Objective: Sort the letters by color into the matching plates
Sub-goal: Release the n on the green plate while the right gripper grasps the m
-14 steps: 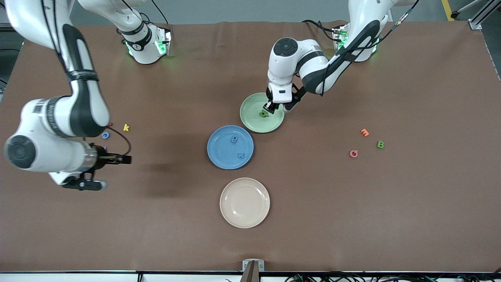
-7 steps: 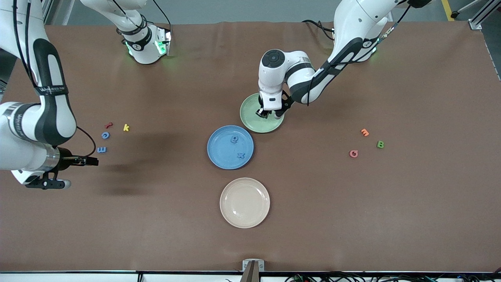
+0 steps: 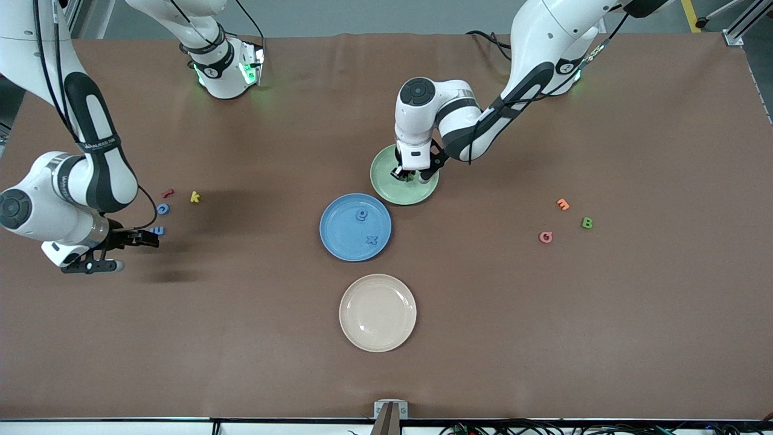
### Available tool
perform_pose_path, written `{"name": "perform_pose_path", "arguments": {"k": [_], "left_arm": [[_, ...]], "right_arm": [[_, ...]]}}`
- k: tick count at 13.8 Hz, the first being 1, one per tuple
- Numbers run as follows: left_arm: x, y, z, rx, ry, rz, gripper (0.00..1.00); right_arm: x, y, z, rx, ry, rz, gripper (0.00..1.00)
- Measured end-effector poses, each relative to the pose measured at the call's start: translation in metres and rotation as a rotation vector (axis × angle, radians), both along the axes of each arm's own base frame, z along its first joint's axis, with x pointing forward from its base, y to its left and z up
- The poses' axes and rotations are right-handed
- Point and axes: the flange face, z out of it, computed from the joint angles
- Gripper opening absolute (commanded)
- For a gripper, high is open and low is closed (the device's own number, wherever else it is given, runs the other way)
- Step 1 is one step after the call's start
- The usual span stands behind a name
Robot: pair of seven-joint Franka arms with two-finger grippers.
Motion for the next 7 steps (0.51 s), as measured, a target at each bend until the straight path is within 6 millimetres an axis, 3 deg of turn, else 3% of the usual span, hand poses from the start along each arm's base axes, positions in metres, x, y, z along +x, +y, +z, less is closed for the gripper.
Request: {"name": "perform_pose_path", "arguments": {"k": [2, 6, 7], "left_arm": [[-0.001, 0.0, -0.002, 0.002, 0.005, -0.001, 0.25], [-0.003, 0.004, -0.006, 0.041, 0.016, 0.002, 0.58], [-0.002, 0.004, -0.007, 0.044, 0.016, 0.002, 0.57]], "right_arm": [[-0.014, -0.004, -0.014, 0.004, 0.012, 0.01, 0.98], [-0.029, -0.01, -0.029, 0.002, -0.004, 0.062, 0.97], [-0.033, -0.011, -0.032, 0.002, -0.007, 0.065, 0.97]]}}
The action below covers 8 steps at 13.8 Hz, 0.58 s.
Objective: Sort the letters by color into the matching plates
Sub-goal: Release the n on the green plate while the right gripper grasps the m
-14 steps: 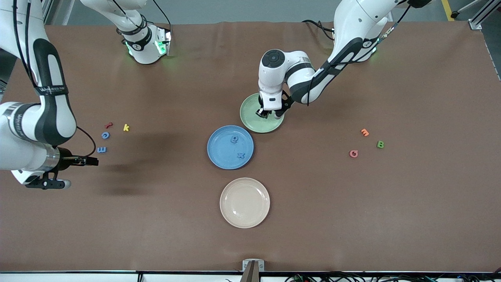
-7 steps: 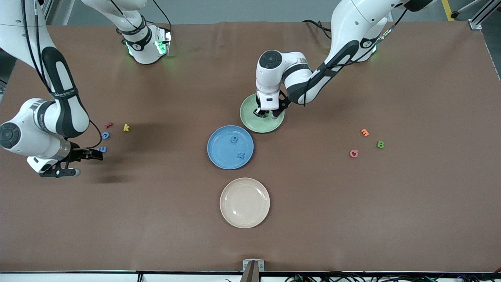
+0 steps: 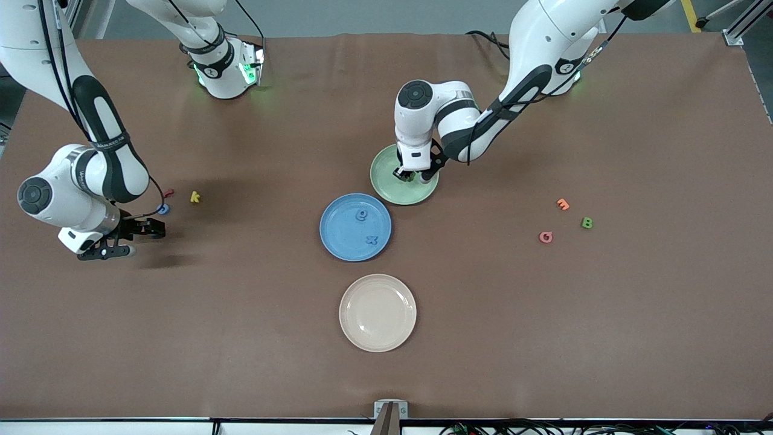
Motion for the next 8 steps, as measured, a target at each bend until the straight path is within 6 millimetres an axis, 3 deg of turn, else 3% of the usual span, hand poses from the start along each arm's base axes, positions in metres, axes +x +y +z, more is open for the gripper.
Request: {"name": "perform_pose_path", "arguments": {"k": [2, 5, 8], "left_arm": [[0.004, -0.001, 0.002, -0.005, -0.005, 0.007, 0.6], [0.023, -0.008, 0.013, -0.009, -0.02, 0.04, 1.0], [0.046, -0.008, 0.028, 0.03, -0.034, 0.072, 1.0]], "right_arm": [[-0.005, 0.001, -0.005, 0.002, 0.006, 0.001, 0.95], [-0.007, 0.002, -0.007, 0.004, 0.011, 0.003, 0.93], [-0.01, 0.004, -0.01, 0.006, 0.019, 0.004, 0.89]]}}
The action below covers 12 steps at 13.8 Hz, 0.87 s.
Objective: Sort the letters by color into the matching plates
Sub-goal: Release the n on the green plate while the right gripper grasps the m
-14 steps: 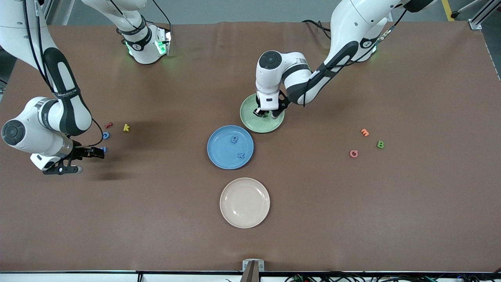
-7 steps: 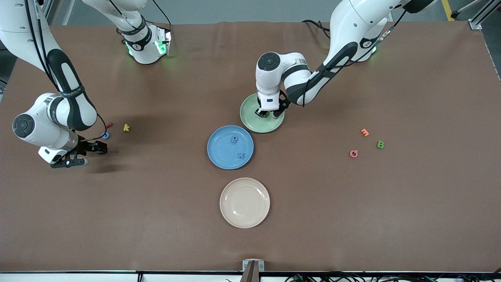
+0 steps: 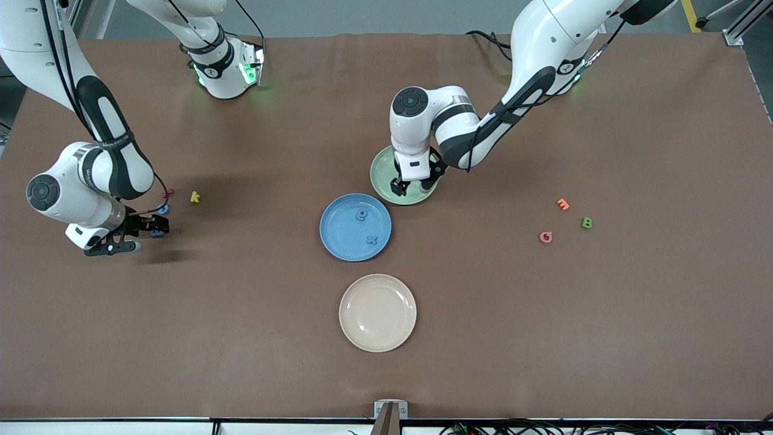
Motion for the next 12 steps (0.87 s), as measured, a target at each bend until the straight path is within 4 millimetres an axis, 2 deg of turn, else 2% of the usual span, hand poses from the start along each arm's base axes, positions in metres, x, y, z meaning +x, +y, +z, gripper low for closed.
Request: {"name": "perform_pose_path", "arguments": {"k": [2, 4, 8, 12], "left_arm": [[0.012, 0.008, 0.007, 0.045, -0.001, 0.006, 1.0], [0.027, 0.033, 0.01, 0.138, 0.021, -0.029, 1.0], [0.065, 0.1, 0.019, 0.235, 0.066, -0.107, 0.99], [0.091, 0.179, 0.034, 0.26, 0.107, -0.19, 0.97]], "right_arm": [[-0.002, 0.001, -0.002, 0.002, 0.005, 0.001, 0.82], [-0.003, 0.001, -0.003, 0.003, 0.009, 0.002, 0.76], [-0.003, 0.002, -0.006, 0.0, 0.0, 0.004, 0.7], [-0.003, 0.001, -0.011, -0.003, -0.005, 0.005, 0.45]]}}
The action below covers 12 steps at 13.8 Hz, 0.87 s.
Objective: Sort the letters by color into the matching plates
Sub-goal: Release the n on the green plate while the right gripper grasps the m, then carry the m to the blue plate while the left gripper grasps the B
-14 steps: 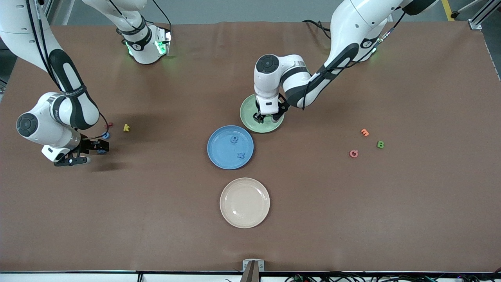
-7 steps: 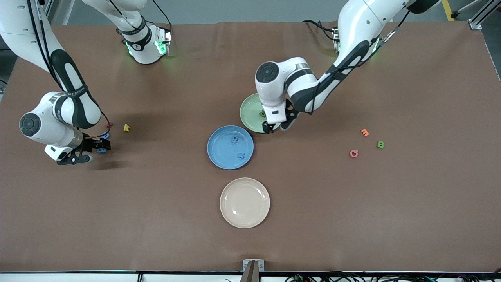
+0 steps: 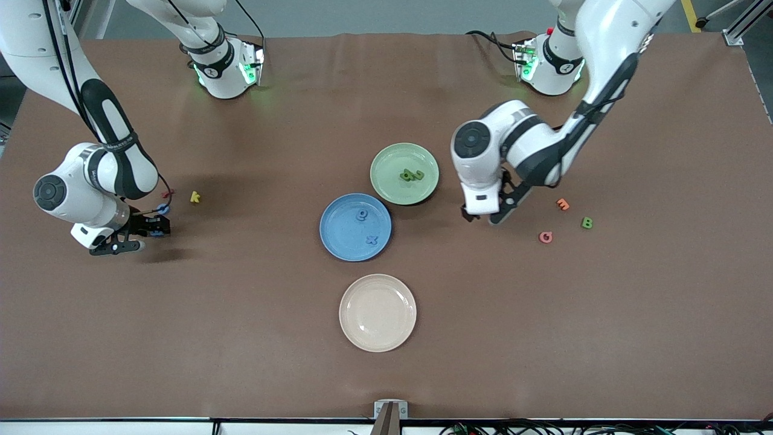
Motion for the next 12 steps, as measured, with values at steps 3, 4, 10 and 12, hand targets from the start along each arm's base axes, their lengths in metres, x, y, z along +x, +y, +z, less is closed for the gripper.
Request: {"name": "perform_pose_path", "arguments": {"k": [3, 4, 10, 12], "left_arm": [[0.019, 0.07, 0.008, -0.009, 0.06, -0.06, 0.95], [0.026, 0.097, 0.011, -0.017, 0.085, -0.09, 0.95], [0.046, 0.232, 0.002, -0.087, 0.261, -0.397, 0.93], [0.047, 0.264, -0.003, -0.13, 0.268, -0.503, 0.9]], "right_arm": [[0.001, -0.001, 0.002, -0.002, -0.007, 0.0, 0.31], [0.001, -0.002, 0.003, -0.003, -0.008, -0.001, 0.26], [0.001, -0.001, 0.003, -0.002, -0.008, 0.002, 0.19], [0.005, 0.006, 0.005, 0.006, 0.001, 0.014, 0.19]]}}
